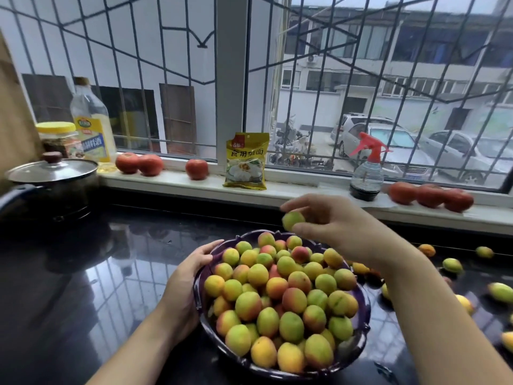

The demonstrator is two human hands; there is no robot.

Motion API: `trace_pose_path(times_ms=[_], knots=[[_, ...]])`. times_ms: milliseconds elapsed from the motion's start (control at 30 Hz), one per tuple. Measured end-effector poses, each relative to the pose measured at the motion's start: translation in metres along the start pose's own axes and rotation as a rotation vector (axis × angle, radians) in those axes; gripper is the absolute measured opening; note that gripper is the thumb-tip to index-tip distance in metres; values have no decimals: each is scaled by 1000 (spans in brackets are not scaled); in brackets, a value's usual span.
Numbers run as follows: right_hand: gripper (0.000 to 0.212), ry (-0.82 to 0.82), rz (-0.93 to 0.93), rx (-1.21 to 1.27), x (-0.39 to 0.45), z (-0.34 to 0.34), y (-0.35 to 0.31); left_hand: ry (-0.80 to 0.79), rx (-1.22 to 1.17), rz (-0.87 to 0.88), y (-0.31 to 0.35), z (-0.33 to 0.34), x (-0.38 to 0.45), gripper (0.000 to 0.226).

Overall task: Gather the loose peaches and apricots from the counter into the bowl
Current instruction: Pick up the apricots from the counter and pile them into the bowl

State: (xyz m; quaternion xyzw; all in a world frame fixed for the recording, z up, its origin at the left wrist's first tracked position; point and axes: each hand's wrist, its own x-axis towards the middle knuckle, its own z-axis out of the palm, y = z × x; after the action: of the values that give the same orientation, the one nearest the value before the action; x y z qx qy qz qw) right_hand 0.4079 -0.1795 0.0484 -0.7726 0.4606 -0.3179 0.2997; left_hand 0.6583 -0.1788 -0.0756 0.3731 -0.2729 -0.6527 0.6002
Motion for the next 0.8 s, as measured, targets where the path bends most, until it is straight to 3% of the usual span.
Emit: trace_pose_path(times_ms=[133, 267, 400, 567, 800], knots=[[28, -254, -58, -244, -7, 44, -33, 18, -30, 7, 0, 0, 0, 43], [31, -325, -69, -358, -10, 71, -39, 8, -5, 16, 1, -1, -2, 41], [16, -331, -25, -258, -12, 82, -42, 13, 13, 9, 1, 0, -3, 39], [29, -331, 28, -41, -12, 84, -46, 39, -2, -4, 1, -1, -1, 41], [31, -390, 167, 201, -10, 81, -32, 29, 14, 7, 0, -3, 2, 40]])
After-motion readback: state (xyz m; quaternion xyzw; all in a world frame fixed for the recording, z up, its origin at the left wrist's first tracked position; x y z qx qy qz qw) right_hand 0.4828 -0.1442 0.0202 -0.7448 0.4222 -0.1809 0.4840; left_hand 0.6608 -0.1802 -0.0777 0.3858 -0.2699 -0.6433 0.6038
